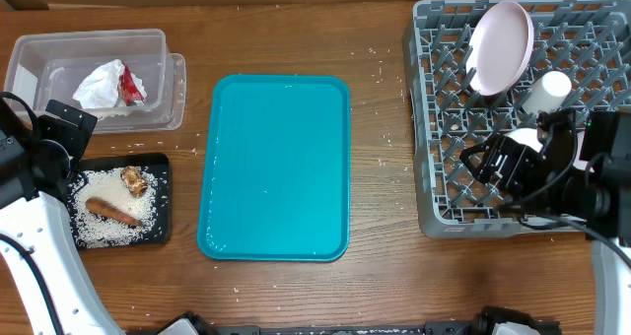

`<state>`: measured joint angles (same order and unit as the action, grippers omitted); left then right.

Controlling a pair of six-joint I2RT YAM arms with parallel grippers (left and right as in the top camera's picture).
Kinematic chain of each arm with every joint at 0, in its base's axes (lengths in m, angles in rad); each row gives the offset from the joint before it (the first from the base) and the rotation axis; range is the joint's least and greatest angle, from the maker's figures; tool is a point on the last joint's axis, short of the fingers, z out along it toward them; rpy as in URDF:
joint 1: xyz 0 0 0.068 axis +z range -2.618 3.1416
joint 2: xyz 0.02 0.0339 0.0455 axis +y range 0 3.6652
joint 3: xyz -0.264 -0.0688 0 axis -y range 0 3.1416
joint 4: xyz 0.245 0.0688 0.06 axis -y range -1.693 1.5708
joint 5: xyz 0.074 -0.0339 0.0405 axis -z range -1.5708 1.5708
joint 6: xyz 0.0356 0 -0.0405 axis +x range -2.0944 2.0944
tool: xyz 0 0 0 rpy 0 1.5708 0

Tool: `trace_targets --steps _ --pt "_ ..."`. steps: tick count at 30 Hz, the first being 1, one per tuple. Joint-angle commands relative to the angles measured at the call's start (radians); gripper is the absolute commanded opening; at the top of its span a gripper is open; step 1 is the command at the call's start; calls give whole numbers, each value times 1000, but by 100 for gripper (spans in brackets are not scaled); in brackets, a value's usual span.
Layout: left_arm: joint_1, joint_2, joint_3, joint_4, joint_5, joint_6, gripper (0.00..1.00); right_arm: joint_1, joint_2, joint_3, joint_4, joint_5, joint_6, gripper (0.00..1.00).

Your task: Sort waste into correct bins and load items into the dishwasher

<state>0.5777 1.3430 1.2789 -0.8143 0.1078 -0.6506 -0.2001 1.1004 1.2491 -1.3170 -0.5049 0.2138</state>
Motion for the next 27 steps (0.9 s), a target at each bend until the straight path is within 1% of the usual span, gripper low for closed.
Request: trace_targets --steps 1,2,4,6,8,10,11,12,15,18,20,22,25,27 --pt "4 5 3 3 -11 16 100 10 8 -3 5 18 -100 100" --pt "4 5 3 3 -11 16 100 18 8 -5 6 23 -126 100" --pt "4 5 3 3 -11 16 100 32 -6 -19 31 26 -134 100" --pt "4 5 3 3 -11 16 100 44 -52 -62 106 26 -136 100" --pt "4 5 3 3 -11 15 100 60 -126 -140 217 26 -136 100" --pt "4 5 3 3 -11 16 100 77 -245 -264 356 25 -136 100" --pt "4 5 3 3 -11 16 100 88 -347 -371 459 14 -136 100" --pt "4 5 3 3 -11 16 100 93 -409 -436 514 14 -136 100" --pt "4 5 3 3 -11 16 100 106 -549 -587 629 14 -137 100" --pt "4 5 3 3 -11 16 100 108 -730 -782 750 9 -136 100" --pt "4 5 3 3 -11 15 100 112 -814 -867 827 5 -136 100" --pt "4 5 3 3 -11 16 100 132 -907 -977 981 5 -137 100" --pt "4 5 3 3 -11 15 100 163 -979 -1071 1118 16 -137 100" --pt "4 5 3 3 -11 16 100 192 -1023 -1145 1221 63 -136 100"
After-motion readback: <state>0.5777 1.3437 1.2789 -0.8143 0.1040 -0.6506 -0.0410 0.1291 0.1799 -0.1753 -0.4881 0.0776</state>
